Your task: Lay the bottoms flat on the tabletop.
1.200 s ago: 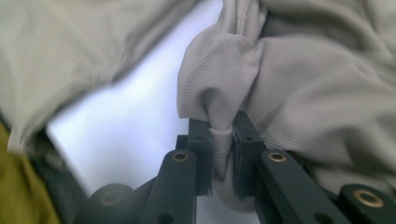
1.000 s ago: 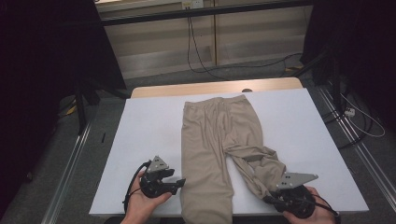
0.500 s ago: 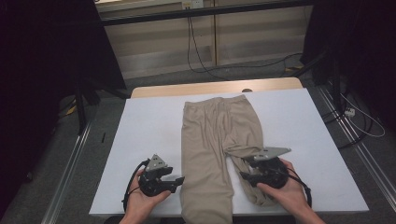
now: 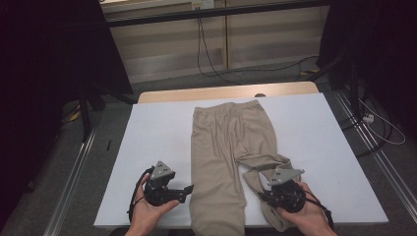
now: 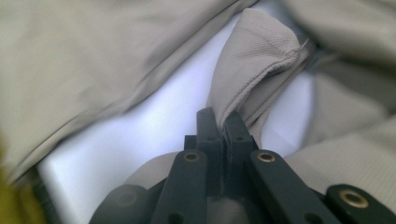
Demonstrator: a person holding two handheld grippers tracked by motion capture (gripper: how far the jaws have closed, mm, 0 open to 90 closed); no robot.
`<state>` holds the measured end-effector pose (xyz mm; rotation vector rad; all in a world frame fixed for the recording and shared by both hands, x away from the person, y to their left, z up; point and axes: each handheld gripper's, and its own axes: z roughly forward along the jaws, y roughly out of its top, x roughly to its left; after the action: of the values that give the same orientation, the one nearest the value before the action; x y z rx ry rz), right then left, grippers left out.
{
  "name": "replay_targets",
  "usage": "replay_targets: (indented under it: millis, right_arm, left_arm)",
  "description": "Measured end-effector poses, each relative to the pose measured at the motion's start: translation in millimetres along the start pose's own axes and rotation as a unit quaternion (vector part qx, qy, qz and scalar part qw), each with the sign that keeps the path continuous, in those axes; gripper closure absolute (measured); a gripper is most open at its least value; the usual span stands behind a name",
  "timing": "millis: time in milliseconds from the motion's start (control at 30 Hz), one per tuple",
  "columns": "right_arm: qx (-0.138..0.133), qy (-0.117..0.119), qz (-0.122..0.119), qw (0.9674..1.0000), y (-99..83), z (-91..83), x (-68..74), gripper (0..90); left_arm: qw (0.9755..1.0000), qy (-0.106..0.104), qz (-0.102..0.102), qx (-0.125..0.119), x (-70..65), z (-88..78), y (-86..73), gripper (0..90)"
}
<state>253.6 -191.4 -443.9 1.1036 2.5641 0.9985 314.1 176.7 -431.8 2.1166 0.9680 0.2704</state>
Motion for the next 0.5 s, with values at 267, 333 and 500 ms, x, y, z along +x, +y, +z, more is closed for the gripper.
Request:
replay_targets:
  millis: [267,333,500]
  right_arm:
    - [-0.001,0.02,0.011,0.9997,-27.0,-22.3,14.4,87.8]
    - [0.002,0.03,0.016,0.9994,-32.8,-28.0,18.0,87.4]
    - [-0.011,0.039,0.03,0.9987,-43.0,-40.5,25.3,65.3]
  left_arm:
    - [0.9996,-0.013,0.005,-0.025,-1.0,-1.0,2.3,10.8]
    - [0.9995,-0.015,0.007,-0.026,-1.4,-0.8,2.6,11.4]
    - [0.9995,-0.013,0.012,-0.024,-2.0,0.8,3.1,12.2]
